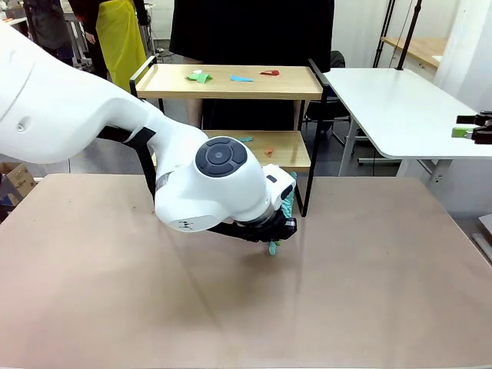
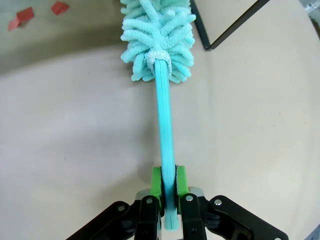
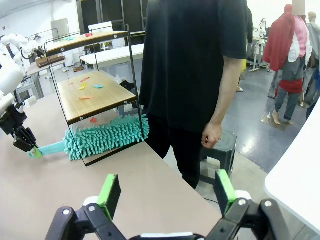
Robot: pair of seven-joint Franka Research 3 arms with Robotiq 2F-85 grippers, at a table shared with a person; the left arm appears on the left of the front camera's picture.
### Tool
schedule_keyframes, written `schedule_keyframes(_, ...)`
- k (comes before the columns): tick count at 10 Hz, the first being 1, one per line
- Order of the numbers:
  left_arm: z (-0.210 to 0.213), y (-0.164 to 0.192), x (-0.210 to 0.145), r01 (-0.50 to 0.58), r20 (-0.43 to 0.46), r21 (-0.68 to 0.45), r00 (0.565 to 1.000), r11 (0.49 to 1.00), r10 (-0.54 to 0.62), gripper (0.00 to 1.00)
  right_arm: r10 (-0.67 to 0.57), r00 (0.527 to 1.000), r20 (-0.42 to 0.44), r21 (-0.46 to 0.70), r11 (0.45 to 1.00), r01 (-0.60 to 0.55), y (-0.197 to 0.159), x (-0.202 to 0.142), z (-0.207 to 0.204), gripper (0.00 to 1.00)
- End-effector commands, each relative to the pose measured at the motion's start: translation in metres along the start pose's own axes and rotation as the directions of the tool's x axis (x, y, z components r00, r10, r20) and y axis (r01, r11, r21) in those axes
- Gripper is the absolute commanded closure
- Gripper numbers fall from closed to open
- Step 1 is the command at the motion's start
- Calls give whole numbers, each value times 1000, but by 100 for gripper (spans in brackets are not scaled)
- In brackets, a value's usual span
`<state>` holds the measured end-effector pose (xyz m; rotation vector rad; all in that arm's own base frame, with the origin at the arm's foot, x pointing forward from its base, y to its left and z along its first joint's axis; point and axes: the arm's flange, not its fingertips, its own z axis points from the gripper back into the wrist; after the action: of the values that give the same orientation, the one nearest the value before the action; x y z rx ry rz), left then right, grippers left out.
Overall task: Clean the shelf.
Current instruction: Clean the specific section of the Shelf indicated by the human with the Duster.
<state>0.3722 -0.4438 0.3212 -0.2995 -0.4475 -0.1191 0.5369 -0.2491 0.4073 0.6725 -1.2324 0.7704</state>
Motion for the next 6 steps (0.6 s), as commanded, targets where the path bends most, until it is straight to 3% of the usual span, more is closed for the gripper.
schedule_keyframes(1, -8, -8, -6, -43, 13, -7, 999, 999, 43, 86, 4, 1000, 0, 2, 1000, -4, 1, 2, -1, 0)
schedule_keyframes(2, 0, 0, 0, 0, 0, 0, 1000, 1000, 0, 86, 4, 1000, 0, 2, 1000, -4, 1, 2, -1, 0)
schedule_keyframes(6, 2, 4, 0, -22, -9, 38, 1000, 999, 22, 86, 4, 1000, 0, 2, 1000, -4, 1, 2, -1, 0)
